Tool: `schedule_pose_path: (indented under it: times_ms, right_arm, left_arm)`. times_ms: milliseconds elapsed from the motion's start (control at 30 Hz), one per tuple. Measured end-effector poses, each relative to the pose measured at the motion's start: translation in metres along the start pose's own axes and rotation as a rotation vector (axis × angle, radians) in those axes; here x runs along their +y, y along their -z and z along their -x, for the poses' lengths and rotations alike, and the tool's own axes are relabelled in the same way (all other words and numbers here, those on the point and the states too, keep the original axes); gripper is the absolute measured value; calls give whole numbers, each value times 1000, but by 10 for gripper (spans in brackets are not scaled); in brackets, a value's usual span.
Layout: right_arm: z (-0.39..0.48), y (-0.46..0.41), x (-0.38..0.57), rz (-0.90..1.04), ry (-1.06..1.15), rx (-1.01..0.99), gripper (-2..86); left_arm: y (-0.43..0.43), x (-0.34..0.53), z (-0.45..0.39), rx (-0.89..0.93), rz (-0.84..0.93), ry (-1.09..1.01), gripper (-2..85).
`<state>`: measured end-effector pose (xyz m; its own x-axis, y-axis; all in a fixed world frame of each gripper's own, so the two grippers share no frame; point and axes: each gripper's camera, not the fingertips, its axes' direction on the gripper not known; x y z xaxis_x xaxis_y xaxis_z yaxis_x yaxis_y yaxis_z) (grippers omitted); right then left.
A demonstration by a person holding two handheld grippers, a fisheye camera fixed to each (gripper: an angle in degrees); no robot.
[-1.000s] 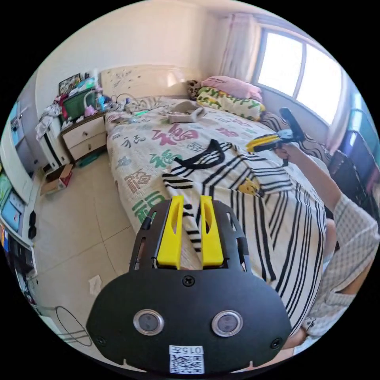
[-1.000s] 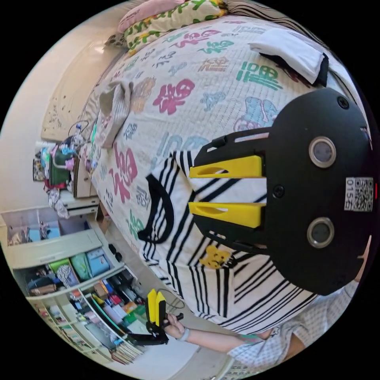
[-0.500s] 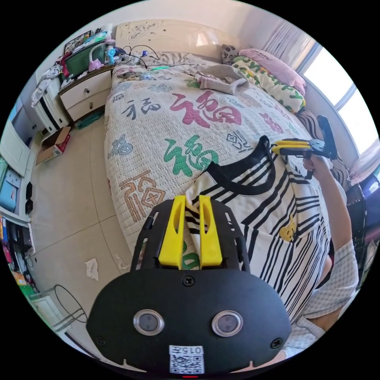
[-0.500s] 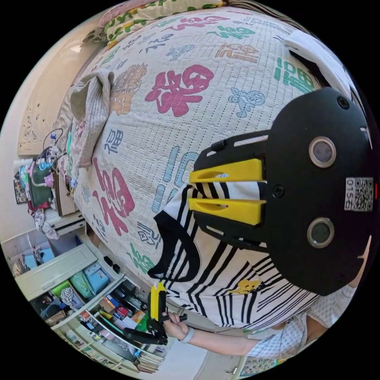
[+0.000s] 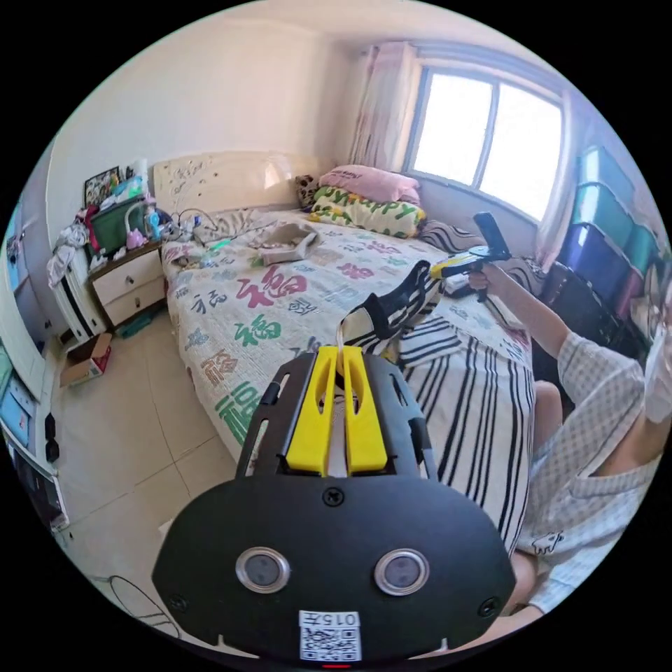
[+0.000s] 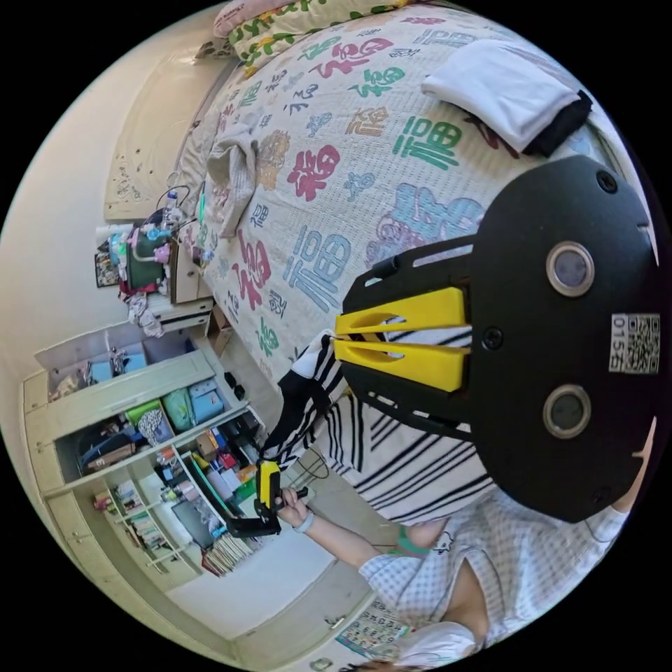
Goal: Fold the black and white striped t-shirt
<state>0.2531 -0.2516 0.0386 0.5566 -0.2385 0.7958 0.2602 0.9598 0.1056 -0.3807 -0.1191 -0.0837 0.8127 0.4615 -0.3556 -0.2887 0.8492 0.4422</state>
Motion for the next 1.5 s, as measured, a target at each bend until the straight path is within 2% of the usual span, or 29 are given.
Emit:
schedule_pose_path:
  times_ms: [167, 467, 667, 867, 1000, 1100, 1133, 1200, 1233, 1267, 1367, 1433, 1500]
  right_arm:
    - [86, 43, 98, 41, 136, -12, -6]
    - [174, 51, 240, 214, 269, -19, -7]
    - [198, 47, 289, 264, 327, 84, -7]
    - [206, 56, 309, 273, 371, 184, -2]
    - [195, 54, 318, 364, 315, 137, 28]
    - [166, 73, 320, 293, 164, -19, 62]
    - [150, 88, 319, 211, 90, -55, 64]
    - [125, 109, 316, 78, -8, -67, 66]
    - [105, 119, 311, 12, -73, -50, 68]
    - [83, 123, 303, -34, -157, -20, 70]
    - [34, 121, 278, -80, -294, 15, 71]
    - [8, 112, 263, -66, -353, 34, 73]
    - [-17, 98, 252, -32, -416, 33, 81]
  left_arm:
    - [49, 84, -124, -13, 35, -132, 2]
    - [73, 201, -278, 17, 206, -355, 2]
    - [61, 239, -325, -56, 301, -458, 2]
    - [62, 249, -341, -68, 293, -512, 2]
    - [58, 256, -345, -98, 350, -529, 7]
    - [57, 263, -332, -29, 437, -474, 12]
    - [67, 263, -322, -17, 430, -439, 15]
    - [93, 257, -300, -45, 328, -360, 18]
    - [115, 250, -278, -77, 218, -271, 22]
    - [135, 241, -248, -115, 86, -125, 27]
    - [152, 223, -162, -128, -118, 254, 48]
    - [137, 213, -125, -156, -110, 351, 77]
    - [113, 206, -92, -210, -20, 443, 98]
